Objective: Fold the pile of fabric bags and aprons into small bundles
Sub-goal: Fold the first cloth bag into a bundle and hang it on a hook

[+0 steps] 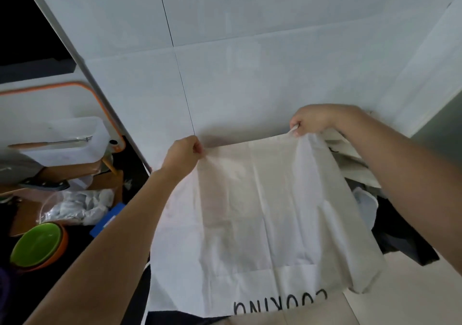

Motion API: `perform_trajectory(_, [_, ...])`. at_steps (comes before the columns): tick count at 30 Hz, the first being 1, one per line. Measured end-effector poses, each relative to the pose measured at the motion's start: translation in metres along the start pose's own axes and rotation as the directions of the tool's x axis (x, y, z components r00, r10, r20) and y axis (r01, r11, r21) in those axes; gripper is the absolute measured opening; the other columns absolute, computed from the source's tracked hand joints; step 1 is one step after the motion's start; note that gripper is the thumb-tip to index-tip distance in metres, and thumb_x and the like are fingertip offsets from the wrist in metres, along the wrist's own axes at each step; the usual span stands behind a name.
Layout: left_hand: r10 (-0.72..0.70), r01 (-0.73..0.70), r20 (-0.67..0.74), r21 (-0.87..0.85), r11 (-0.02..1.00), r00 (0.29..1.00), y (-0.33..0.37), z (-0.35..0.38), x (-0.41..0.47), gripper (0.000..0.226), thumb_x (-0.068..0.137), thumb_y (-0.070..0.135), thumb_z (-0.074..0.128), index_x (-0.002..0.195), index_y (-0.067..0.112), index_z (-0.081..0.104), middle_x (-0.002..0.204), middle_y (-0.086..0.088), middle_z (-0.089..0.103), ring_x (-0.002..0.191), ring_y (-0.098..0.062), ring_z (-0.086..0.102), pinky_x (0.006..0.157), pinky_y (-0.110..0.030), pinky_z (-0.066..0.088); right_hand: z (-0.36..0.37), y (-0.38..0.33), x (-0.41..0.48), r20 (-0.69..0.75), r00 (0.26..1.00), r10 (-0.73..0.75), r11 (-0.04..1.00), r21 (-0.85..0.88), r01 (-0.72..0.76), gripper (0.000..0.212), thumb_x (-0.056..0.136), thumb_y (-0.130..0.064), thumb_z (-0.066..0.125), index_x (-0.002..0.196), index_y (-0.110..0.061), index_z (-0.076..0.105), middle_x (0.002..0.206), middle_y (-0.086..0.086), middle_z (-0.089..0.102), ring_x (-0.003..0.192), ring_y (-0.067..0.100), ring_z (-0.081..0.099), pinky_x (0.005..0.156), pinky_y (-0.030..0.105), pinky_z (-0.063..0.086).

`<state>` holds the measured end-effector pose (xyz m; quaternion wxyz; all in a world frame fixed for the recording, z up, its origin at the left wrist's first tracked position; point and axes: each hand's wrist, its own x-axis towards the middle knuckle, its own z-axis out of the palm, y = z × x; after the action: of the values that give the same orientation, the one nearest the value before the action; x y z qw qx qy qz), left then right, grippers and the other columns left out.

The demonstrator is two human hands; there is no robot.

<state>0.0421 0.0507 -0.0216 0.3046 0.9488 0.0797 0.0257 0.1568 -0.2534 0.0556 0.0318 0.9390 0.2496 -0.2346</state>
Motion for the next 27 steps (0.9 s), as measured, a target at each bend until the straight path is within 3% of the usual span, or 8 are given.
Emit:
perform_trajectory(5, [-0.089, 0.115, -0.238, 0.097, 0.989, 0.967, 0.000, 0.041, -0.005, 0.015, 0.085, 0.001, 0.051, 0.097, 0.007, 0.058, 0.098, -0.016, 0.061, 0.094, -0.037, 0.054, 0.079, -0.039, 0.039, 0.021, -0.002, 0.028, -0.013, 0.995, 0.095, 0.995, 0.035, -0.094, 0.028, 0.095, -0.019, 0.055, 0.117, -0.004, 0.061, 0.120, 0.011, 0.059, 0.100, 0.024, 0.053, 0.066, 0.026, 0.033])
perform_trajectory(8, [0.093, -0.066, -0.409, 0.080, 0.995, 0.908, 0.026, 0.074, -0.043, 0.025, 0.079, 0.006, 0.062, 0.103, 0.006, 0.058, 0.101, -0.015, 0.056, 0.095, -0.031, 0.048, 0.082, -0.039, 0.036, 0.042, 0.000, 0.037, -0.073, 0.991, 0.115, 0.992, 0.060, -0.111, 0.025, 0.093, -0.020, 0.057, 0.114, -0.008, 0.065, 0.116, 0.013, 0.063, 0.106, 0.027, 0.057, 0.072, 0.026, 0.034])
perform_trajectory(10, [0.198, -0.213, -0.233, -0.040, 0.976, 0.952, 0.049, 0.101, -0.083, 0.024, 0.085, 0.014, 0.062, 0.107, 0.007, 0.056, 0.099, -0.011, 0.058, 0.095, -0.026, 0.051, 0.085, -0.040, 0.043, 0.060, 0.002, 0.042, -0.156, 0.978, 0.138, 0.988, 0.095, -0.125, 0.020, 0.091, -0.020, 0.058, 0.108, -0.013, 0.068, 0.113, 0.012, 0.065, 0.106, 0.028, 0.058, 0.077, 0.029, 0.040])
perform_trajectory(13, [0.102, -0.101, 0.275, -0.018, 0.995, 0.956, 0.070, 0.139, -0.130, 0.055, 0.091, 0.046, 0.053, 0.135, 0.016, 0.039, 0.128, -0.005, 0.047, 0.120, -0.024, 0.042, 0.104, -0.037, 0.035, 0.084, 0.004, 0.039, -0.335, 0.920, 0.203, 0.965, 0.229, -0.129, 0.017, 0.090, -0.021, 0.058, 0.104, -0.018, 0.066, 0.112, 0.006, 0.066, 0.108, 0.028, 0.057, 0.085, 0.033, 0.042])
perform_trajectory(15, [0.043, -0.070, 0.408, 0.050, 0.996, 0.912, 0.071, 0.157, -0.140, 0.078, 0.083, 0.068, 0.040, 0.144, 0.020, 0.026, 0.142, -0.004, 0.031, 0.133, -0.025, 0.028, 0.111, -0.039, 0.025, 0.095, -0.001, 0.027, -0.466, 0.858, 0.218, 0.941, 0.333, -0.059, 0.025, 0.087, -0.017, 0.063, 0.112, -0.013, 0.062, 0.114, 0.011, 0.063, 0.110, 0.030, 0.055, 0.092, 0.036, 0.041])
perform_trajectory(18, [-0.023, -0.019, 0.447, 0.090, 0.996, 0.894, 0.068, 0.169, -0.139, 0.107, 0.068, 0.087, 0.020, 0.150, 0.018, 0.013, 0.148, -0.008, 0.019, 0.141, -0.027, 0.016, 0.114, -0.047, 0.017, 0.112, -0.013, -0.014, -0.644, 0.739, 0.199, 0.889, 0.436, 0.141, 0.035, 0.084, -0.006, 0.065, 0.118, -0.003, 0.059, 0.118, 0.016, 0.057, 0.115, 0.029, 0.050, 0.098, 0.027, 0.033])
perform_trajectory(20, [-0.041, -0.001, 0.453, 0.091, 0.996, 0.891, 0.069, 0.176, -0.140, 0.102, 0.077, 0.083, 0.027, 0.152, 0.017, 0.005, 0.151, -0.010, 0.012, 0.144, -0.029, 0.007, 0.115, -0.056, 0.010, 0.133, -0.015, -0.050, -0.656, 0.705, 0.269, 0.828, 0.531, 0.178, 0.031, 0.085, -0.004, 0.062, 0.117, -0.005, 0.060, 0.116, 0.010, 0.057, 0.110, 0.021, 0.053, 0.091, 0.016, 0.035])
perform_trajectory(27, [-0.057, -0.001, 0.430, 0.132, 0.991, 0.901, 0.073, 0.189, -0.157, 0.099, 0.084, 0.076, 0.031, 0.151, 0.019, -0.015, 0.158, -0.009, -0.015, 0.143, -0.032, -0.023, 0.106, -0.062, -0.017, 0.229, 0.005, -0.162, -0.356, 0.715, 0.601, 0.490, 0.871, 0.022, 0.009, 0.090, -0.015, 0.063, 0.098, -0.018, 0.065, 0.093, -0.007, 0.065, 0.086, 0.005, 0.060, 0.076, 0.012, 0.045])
